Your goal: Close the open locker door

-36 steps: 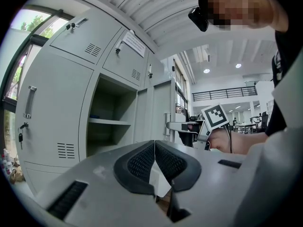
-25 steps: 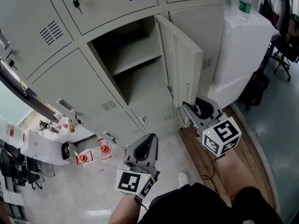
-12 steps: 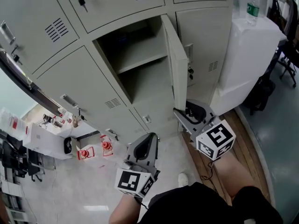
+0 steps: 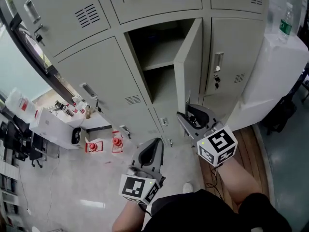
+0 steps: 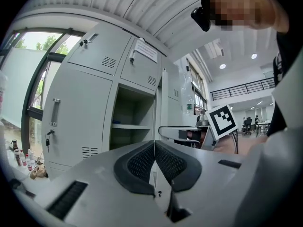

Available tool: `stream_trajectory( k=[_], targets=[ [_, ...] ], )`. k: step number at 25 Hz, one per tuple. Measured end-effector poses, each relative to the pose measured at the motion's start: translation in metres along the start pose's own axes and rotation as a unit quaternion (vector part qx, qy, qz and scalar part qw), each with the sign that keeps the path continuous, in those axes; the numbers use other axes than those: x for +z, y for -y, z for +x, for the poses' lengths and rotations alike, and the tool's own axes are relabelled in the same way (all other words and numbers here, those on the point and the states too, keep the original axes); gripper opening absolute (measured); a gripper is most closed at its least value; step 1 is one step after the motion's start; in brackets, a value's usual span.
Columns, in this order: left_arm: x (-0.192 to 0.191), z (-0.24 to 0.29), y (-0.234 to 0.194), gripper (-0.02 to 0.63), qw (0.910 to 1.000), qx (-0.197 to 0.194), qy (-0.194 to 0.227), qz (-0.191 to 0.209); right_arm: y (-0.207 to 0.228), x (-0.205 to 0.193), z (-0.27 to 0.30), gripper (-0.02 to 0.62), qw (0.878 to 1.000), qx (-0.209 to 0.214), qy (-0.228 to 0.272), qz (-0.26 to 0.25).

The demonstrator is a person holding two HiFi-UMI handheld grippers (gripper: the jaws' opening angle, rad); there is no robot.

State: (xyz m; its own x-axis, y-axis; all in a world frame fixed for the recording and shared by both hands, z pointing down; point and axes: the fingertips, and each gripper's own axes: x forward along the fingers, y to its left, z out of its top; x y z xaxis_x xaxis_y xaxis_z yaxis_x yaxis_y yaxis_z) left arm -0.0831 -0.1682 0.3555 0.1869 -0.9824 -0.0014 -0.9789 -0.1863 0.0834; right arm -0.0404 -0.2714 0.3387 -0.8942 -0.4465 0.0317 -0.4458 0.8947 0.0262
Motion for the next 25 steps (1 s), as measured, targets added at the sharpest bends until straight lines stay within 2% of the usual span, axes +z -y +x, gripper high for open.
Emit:
stream_trajectory(
  k=[13,25],
  targets=[
    [0.003,-0.018,-0.028,0.017,0.9981,0.061,0.003,0.006,-0.014,0.001,0.062,0.179,1.000,0.005,0.000,0.001],
    [-0.009,-0.010,-0.057,0.017,0.9976,0.068,-0.008,-0.008,-0.014,0.003,0.115,0.175,1.000,-0.013,0.004,-0.007]
  ],
)
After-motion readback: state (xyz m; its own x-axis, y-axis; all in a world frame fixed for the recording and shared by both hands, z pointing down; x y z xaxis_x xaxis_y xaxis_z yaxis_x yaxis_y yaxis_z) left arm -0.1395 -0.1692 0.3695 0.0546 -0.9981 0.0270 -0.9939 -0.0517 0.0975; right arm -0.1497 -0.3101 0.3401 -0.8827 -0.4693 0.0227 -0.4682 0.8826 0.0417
